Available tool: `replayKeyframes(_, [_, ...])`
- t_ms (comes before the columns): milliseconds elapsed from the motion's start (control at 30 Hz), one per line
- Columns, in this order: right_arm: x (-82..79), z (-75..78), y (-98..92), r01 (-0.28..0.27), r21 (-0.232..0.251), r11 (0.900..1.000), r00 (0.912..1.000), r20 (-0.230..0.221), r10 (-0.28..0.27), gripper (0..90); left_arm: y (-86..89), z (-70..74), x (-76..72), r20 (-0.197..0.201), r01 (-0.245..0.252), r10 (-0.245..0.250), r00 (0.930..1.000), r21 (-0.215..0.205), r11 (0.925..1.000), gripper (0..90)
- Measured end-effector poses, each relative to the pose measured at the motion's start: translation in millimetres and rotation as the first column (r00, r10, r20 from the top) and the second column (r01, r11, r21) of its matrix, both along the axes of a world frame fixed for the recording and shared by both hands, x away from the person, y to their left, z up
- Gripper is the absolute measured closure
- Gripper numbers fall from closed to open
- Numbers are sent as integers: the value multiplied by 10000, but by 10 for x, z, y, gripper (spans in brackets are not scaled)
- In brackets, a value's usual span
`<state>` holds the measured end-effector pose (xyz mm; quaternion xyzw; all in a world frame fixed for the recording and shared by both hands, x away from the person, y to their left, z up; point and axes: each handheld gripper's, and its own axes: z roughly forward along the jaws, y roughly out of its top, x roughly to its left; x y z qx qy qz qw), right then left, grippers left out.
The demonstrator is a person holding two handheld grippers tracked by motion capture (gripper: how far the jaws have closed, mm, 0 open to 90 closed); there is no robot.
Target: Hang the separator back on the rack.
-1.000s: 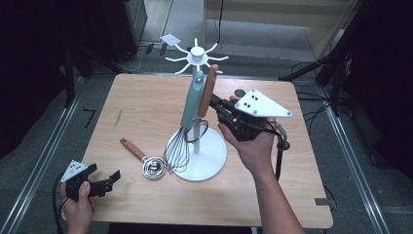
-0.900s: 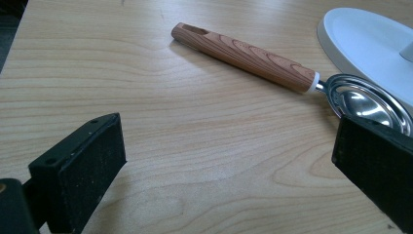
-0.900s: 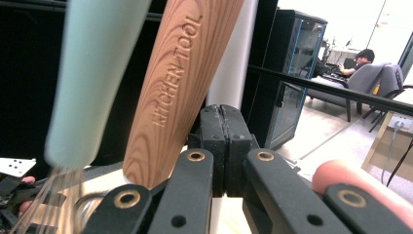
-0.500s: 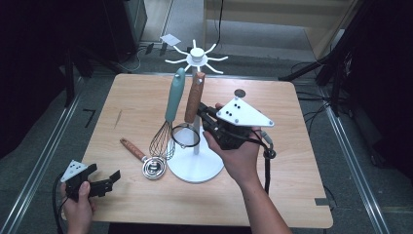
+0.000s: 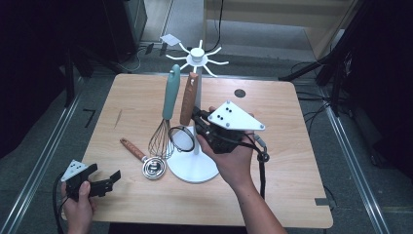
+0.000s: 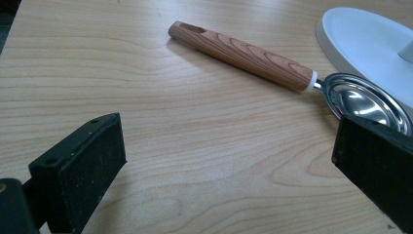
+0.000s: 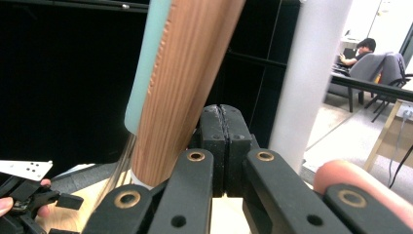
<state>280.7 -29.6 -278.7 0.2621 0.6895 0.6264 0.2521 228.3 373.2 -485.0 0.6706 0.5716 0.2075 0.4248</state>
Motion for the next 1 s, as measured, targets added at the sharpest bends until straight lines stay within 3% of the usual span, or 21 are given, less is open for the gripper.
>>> replayKeyframes(333, [33,-95,-197,434,149,9989,9989,-202,-431,900,-1,1,4,-75,-86,86,9999,54,9999,0])
replayKeyframes(633, [42,-303,-534,1161,389,9925,9921,-520,-1140,873,-11,1,6,-79,-260,261,9996,160,9995,63])
replayKeyframes(867, [20,-580,-847,1909,202,9814,9773,-976,-1881,799,-8,3,0,-28,-239,240,9997,186,9995,75])
replayKeyframes(1000, [-2,-779,-1011,2344,169,9720,9637,-1358,-2301,747,-18,7,-7,27,-415,415,9991,330,9986,116])
